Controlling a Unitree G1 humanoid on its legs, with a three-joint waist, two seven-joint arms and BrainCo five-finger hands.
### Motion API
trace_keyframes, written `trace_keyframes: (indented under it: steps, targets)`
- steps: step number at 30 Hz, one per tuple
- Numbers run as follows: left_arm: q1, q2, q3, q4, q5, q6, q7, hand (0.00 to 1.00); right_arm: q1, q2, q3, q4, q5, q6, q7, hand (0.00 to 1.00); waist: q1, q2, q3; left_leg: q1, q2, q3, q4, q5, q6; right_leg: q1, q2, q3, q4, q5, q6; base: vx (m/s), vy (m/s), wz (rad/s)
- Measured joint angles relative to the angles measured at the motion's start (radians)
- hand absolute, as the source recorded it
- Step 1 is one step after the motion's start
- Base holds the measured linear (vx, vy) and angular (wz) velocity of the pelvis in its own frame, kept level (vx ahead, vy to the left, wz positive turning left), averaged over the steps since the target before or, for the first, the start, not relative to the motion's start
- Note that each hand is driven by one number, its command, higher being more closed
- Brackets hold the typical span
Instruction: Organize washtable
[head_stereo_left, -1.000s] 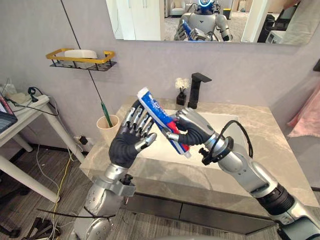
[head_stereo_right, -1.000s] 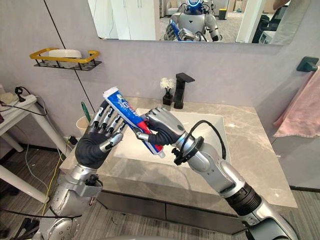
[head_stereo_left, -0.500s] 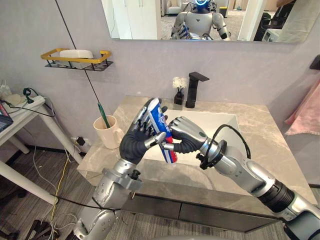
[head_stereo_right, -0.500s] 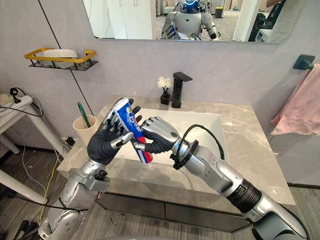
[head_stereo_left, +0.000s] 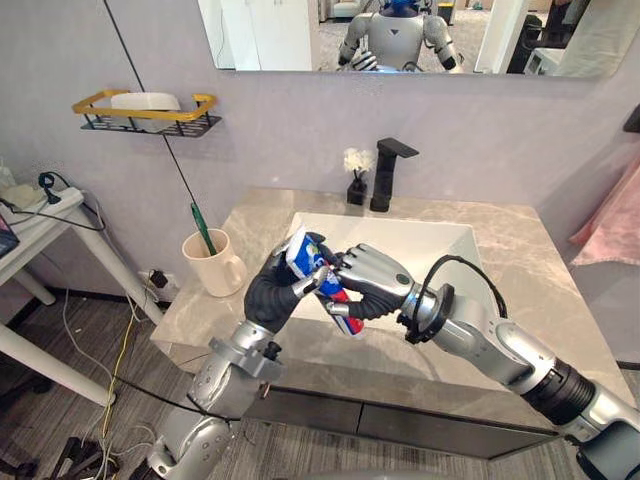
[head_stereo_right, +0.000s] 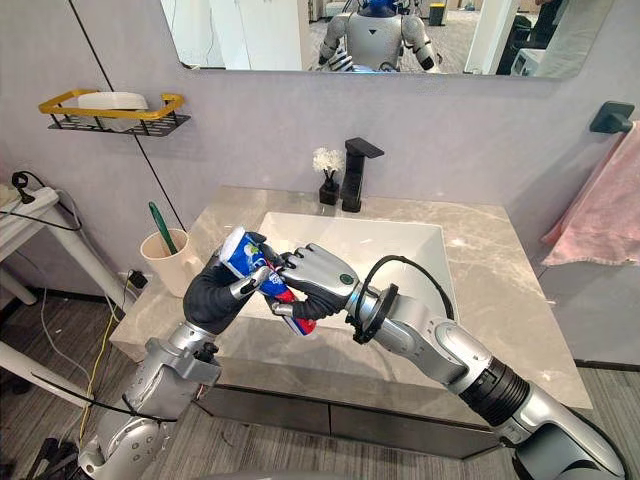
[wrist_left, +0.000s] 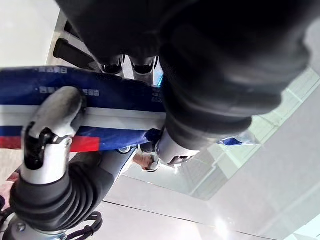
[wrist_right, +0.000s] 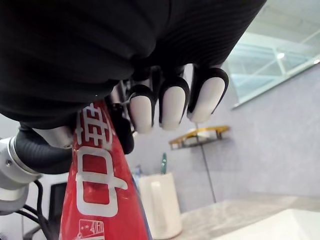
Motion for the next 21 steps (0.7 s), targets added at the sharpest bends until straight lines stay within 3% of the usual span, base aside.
trace_keyframes:
  steps: [5, 6, 15, 21]
  targets:
    - [0.011, -0.026, -0.004, 0.028, 0.002, 0.011, -0.006, 1.0, 0.045, 0.012, -0.001, 0.0, -0.018, 0.003, 0.003, 1.0, -0.001, 0.001, 0.001, 0.0, 0.0, 0.0, -0.001, 0.0, 0.0, -0.001, 0.0, 0.001, 0.0, 0.0, 0.0, 0.0, 0.0, 0.0]
    - [0.017, -0.032, -0.006, 0.028, 0.004, 0.013, -0.007, 1.0, 0.062, 0.02, -0.01, 0.0, -0.024, 0.002, 0.004, 0.0, -0.002, 0.001, 0.002, 0.0, 0.0, 0.001, -0.001, 0.0, 0.0, -0.002, 0.0, 0.001, 0.0, 0.0, 0.0, 0.0, 0.0, 0.0]
    - [0.019, -0.085, -0.004, 0.029, 0.047, 0.022, -0.004, 1.0, 0.209, 0.136, -0.113, -0.009, -0.031, -0.001, 0.004, 0.0, -0.031, 0.009, 0.007, 0.004, 0.002, 0.015, -0.002, -0.001, 0.0, -0.011, 0.001, 0.014, 0.0, -0.001, 0.001, 0.0, 0.0, -0.04]
    - [-0.042, -0.135, 0.028, 0.028, 0.055, 0.01, 0.019, 1.0, 0.266, 0.214, -0.297, -0.012, 0.05, 0.029, -0.002, 0.0, -0.057, 0.01, 0.007, 0.005, 0.005, 0.031, -0.003, -0.001, 0.0, -0.02, 0.005, 0.03, 0.001, 0.001, 0.002, -0.02, -0.004, -0.07]
